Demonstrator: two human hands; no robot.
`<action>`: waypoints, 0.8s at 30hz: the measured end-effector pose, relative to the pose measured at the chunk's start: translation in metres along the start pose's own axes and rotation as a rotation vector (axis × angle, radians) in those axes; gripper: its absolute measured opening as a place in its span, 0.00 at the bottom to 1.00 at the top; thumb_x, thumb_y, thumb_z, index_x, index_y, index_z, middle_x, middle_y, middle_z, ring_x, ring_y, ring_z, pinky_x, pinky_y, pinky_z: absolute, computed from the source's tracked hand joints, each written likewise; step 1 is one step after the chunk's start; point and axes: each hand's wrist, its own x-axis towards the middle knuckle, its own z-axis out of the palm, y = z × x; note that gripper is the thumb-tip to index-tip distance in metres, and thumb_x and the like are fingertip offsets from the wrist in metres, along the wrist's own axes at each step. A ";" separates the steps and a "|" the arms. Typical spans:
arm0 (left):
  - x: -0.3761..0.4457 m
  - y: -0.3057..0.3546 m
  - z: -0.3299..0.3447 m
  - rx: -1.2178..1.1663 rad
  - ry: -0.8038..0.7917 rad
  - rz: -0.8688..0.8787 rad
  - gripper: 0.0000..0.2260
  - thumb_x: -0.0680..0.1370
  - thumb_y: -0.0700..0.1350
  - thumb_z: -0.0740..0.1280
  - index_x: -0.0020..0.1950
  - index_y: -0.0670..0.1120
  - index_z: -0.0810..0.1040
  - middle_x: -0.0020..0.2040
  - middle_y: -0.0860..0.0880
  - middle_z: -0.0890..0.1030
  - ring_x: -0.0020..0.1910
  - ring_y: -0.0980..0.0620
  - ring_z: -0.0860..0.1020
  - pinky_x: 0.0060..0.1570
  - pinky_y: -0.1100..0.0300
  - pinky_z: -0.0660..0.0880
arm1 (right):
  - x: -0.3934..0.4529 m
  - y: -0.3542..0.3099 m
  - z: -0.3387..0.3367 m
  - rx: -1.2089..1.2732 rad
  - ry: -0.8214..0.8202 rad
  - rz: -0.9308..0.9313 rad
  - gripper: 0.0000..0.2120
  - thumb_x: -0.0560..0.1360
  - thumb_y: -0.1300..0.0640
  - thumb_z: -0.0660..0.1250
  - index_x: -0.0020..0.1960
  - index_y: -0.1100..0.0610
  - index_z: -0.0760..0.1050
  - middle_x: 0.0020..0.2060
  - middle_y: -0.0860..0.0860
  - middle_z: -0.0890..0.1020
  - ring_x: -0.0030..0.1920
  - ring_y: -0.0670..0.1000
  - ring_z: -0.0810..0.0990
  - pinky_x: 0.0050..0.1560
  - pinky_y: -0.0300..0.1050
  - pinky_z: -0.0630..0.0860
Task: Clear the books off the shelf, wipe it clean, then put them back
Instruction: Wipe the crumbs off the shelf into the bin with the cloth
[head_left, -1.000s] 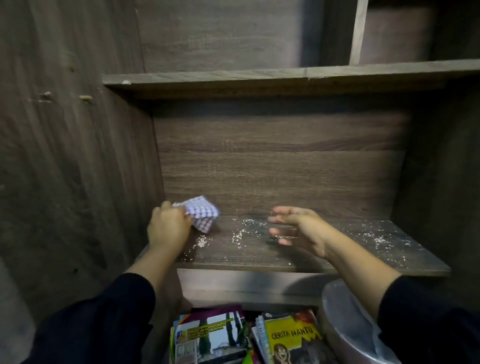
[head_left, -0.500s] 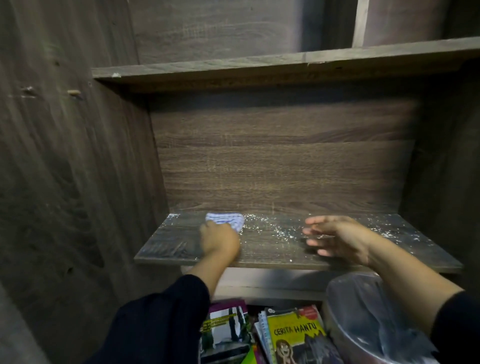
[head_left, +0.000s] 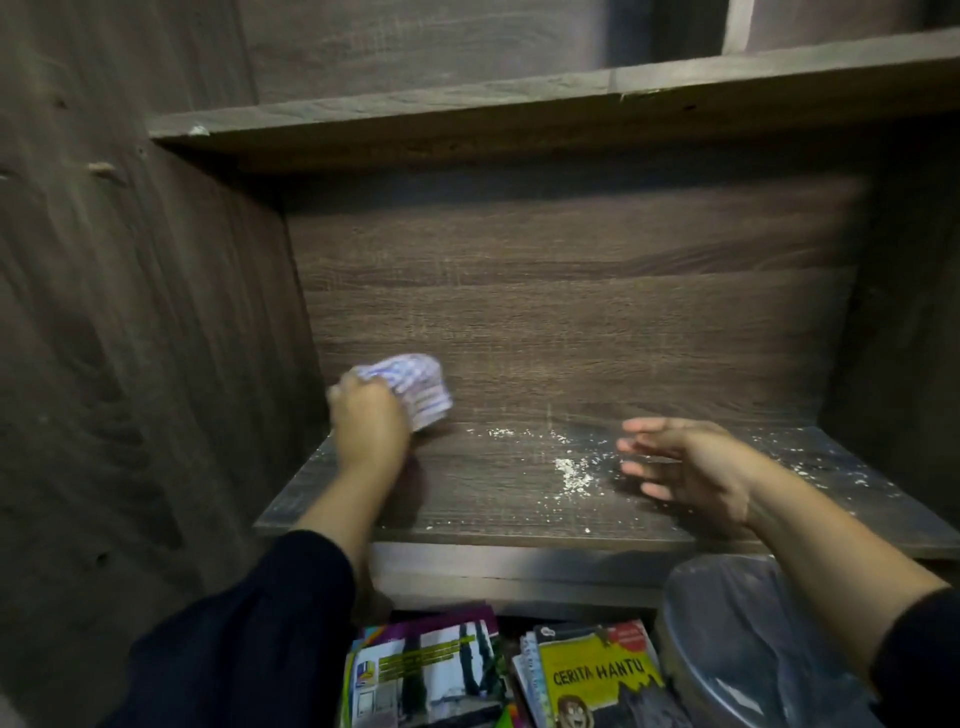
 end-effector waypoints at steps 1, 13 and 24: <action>0.003 -0.024 0.001 0.066 -0.016 -0.024 0.15 0.79 0.42 0.60 0.61 0.36 0.76 0.60 0.38 0.75 0.59 0.39 0.70 0.57 0.52 0.70 | 0.002 0.000 0.001 0.004 0.002 -0.003 0.11 0.79 0.64 0.58 0.50 0.52 0.77 0.45 0.50 0.83 0.44 0.51 0.80 0.43 0.44 0.73; 0.013 -0.050 0.047 0.188 -0.489 0.124 0.22 0.79 0.56 0.59 0.71 0.48 0.69 0.70 0.44 0.70 0.69 0.45 0.68 0.64 0.59 0.62 | 0.016 0.005 0.010 -0.062 0.015 -0.011 0.10 0.78 0.63 0.60 0.50 0.52 0.77 0.45 0.50 0.84 0.44 0.51 0.80 0.43 0.44 0.73; 0.021 -0.022 0.047 0.273 0.005 0.327 0.14 0.78 0.42 0.59 0.62 0.45 0.77 0.67 0.44 0.72 0.63 0.42 0.67 0.57 0.51 0.67 | 0.029 0.002 0.011 -0.057 0.055 -0.055 0.09 0.78 0.63 0.60 0.49 0.52 0.77 0.45 0.51 0.83 0.43 0.51 0.80 0.42 0.43 0.72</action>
